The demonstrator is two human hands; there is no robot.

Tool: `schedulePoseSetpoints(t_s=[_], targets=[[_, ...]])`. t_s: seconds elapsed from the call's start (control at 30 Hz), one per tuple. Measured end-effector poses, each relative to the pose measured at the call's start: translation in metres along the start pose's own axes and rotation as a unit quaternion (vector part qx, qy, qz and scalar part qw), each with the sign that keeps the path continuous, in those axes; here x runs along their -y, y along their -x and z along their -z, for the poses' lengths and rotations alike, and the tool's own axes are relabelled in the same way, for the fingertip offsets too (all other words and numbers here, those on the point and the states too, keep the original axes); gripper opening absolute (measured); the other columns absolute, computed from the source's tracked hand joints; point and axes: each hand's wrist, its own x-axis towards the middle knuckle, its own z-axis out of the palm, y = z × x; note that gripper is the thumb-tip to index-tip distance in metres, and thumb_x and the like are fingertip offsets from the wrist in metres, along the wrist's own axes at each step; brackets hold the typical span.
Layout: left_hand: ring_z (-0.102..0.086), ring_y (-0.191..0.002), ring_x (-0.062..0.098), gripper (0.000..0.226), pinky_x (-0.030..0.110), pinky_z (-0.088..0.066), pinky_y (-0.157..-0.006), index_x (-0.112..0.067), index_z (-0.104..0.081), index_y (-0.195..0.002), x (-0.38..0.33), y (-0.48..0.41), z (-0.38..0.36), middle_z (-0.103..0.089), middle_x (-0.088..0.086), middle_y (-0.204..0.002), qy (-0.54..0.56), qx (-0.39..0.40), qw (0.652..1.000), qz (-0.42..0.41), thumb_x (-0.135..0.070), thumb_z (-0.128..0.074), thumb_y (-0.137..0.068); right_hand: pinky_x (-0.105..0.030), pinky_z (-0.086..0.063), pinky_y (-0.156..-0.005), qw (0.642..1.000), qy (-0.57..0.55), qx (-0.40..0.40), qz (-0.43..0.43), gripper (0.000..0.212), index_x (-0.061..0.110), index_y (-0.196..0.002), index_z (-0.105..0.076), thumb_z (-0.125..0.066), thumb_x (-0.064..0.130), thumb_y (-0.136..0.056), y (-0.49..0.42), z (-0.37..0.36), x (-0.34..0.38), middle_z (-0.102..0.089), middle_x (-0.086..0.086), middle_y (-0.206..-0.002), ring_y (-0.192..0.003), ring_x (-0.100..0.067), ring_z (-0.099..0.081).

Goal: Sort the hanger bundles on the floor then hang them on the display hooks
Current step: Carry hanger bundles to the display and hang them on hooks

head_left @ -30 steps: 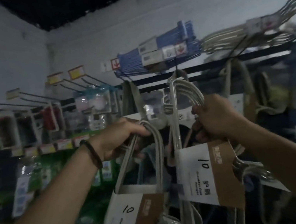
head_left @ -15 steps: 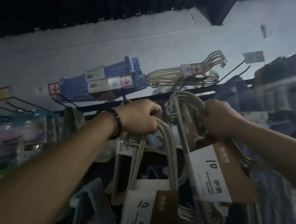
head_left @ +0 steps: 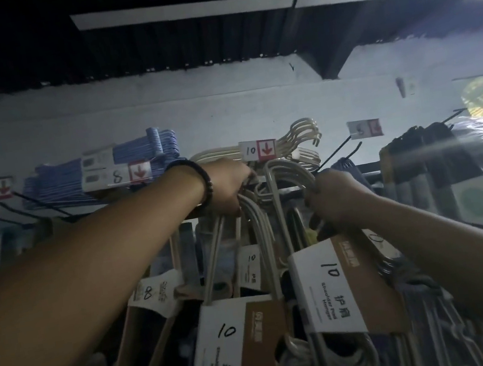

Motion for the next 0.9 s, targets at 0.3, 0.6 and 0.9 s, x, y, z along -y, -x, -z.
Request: schedulePoseSetpoints(t_s=[0.3, 0.6, 0.9], targets=[[-0.062, -0.084, 0.017, 0.087, 0.037, -0.056, -0.074, -0.024, -0.026, -0.159, 0.013, -0.005, 0.014, -0.063, -0.003, -0.095, -0.046, 0.006, 0.999, 0.009, -0.024, -0.077, -0.088, -0.02, -0.043, -0.046, 0.999, -0.033, -0.006, 0.001, 0.028, 0.012, -0.08, -0.057, -0.053, 0.022, -0.106, -0.018, -0.005, 0.0, -0.062, -0.004, -0.076, -0.06, -0.011, -0.06], [-0.07, -0.076, 0.031, 0.139, 0.049, -0.065, -0.07, -0.054, 0.038, -0.146, 0.023, -0.004, 0.022, -0.065, 0.013, -0.088, -0.045, 0.029, 0.995, 0.083, -0.006, -0.077, -0.084, -0.025, -0.044, -0.049, 0.994, -0.105, -0.036, 0.013, 0.025, 0.009, -0.087, -0.064, -0.053, 0.024, -0.104, -0.031, -0.002, 0.004, -0.067, -0.009, -0.081, -0.065, -0.017, -0.062], [-0.06, -0.059, 0.02, 0.14, 0.032, -0.056, -0.054, -0.047, 0.039, -0.149, 0.032, -0.011, 0.023, -0.059, 0.007, -0.07, -0.07, 0.072, 0.991, 0.085, 0.005, -0.074, -0.083, -0.036, -0.058, -0.056, 0.933, -0.353, -0.05, 0.036, 0.028, -0.004, -0.1, -0.07, -0.06, 0.021, -0.102, -0.051, 0.069, 0.005, -0.076, -0.023, -0.078, -0.064, -0.034, -0.075]])
